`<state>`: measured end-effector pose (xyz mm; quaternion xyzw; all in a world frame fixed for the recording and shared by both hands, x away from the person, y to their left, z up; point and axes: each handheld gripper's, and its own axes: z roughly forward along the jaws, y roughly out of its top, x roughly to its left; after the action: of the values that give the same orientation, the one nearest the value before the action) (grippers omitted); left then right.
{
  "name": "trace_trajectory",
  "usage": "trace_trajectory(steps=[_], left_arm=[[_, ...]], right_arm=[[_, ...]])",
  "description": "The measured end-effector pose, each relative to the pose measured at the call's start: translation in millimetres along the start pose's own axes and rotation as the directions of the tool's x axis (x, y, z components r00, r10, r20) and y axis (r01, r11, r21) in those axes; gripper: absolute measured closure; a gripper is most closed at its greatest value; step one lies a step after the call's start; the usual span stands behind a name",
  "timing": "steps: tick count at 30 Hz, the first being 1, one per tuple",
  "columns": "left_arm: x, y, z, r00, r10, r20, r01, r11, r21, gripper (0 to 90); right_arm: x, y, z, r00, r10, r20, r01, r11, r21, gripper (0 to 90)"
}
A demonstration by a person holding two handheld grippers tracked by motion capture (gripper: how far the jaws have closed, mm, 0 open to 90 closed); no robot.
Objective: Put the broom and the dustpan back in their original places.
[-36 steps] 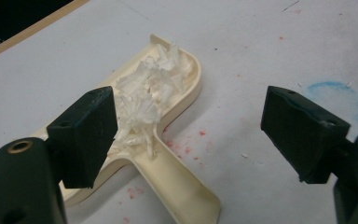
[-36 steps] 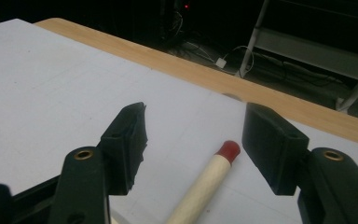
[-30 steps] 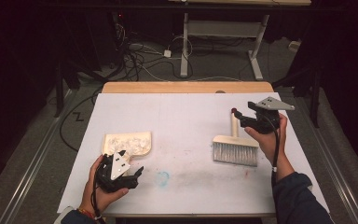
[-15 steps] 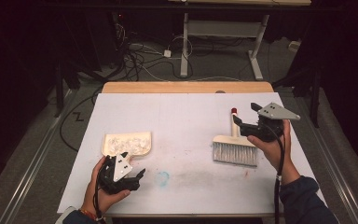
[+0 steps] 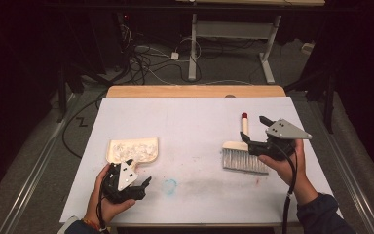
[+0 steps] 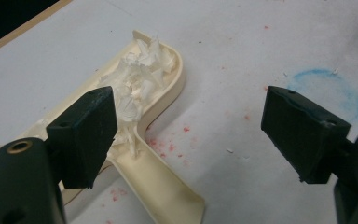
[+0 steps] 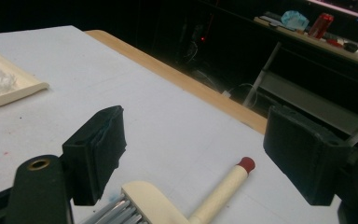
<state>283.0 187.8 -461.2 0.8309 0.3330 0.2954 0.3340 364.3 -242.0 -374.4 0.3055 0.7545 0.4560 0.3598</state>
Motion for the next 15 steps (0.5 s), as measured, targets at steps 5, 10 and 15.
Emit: trace_trajectory(steps=[5, 10, 15], left_arm=[[0.0, -0.5, 0.0, 1.0000, 0.001, 0.005, -0.001, 1.0000, 0.005, 17.8], [-0.6, -0.6, 0.2, 1.0000, 0.003, 0.009, -0.003, 1.0000, 0.005, 17.8], [-1.5, -0.7, 1.2, 0.9998, 0.009, 0.020, -0.009, 1.0000, 0.004, 17.8]], right_arm=[[3.9, -3.8, -6.3, 0.9999, -0.006, -0.014, 0.006, 1.000, 0.008, 21.3], [6.8, -9.8, -15.3, 0.9997, -0.016, -0.020, 0.016, 1.000, 0.011, 21.1], [8.5, -18.2, -25.8, 0.9995, -0.027, -0.017, 0.027, 1.000, 0.007, 21.1]])
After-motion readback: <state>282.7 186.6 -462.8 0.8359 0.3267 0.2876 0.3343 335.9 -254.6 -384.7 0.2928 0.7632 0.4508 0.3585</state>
